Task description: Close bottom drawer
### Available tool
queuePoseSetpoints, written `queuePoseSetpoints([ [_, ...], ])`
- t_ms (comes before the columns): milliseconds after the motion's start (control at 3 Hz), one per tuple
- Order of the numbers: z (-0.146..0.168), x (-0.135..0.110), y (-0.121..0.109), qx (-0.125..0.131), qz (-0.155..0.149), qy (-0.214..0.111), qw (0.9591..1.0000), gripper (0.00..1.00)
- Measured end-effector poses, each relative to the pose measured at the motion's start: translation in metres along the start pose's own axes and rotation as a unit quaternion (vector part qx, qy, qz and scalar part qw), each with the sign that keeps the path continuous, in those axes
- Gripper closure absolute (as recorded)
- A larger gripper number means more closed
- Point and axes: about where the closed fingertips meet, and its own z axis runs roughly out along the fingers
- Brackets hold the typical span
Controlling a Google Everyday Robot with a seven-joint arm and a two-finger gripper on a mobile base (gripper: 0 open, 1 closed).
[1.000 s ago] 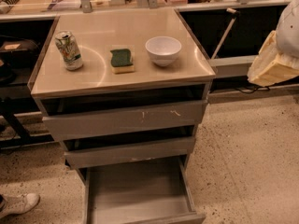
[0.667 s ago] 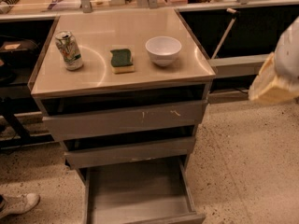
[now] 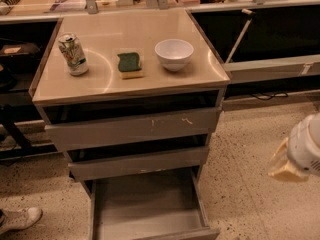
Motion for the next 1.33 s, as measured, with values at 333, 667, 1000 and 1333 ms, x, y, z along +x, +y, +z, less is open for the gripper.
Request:
queuePoseSetpoints([
  [333,0.016,0.01,0.016,-0.019,0.002,0.011,0.9998,1.0],
  [667,0.019,0.011,0.019,-0.022,0.001,0.012,0.9997,1.0],
  [1000,0.043,0.019,0.039,-0.04,0.015,0.014,0.999,1.0],
  [1333,0.085,0.023,0.069,-0.073,0.032,0.009,0.9968,1.0],
])
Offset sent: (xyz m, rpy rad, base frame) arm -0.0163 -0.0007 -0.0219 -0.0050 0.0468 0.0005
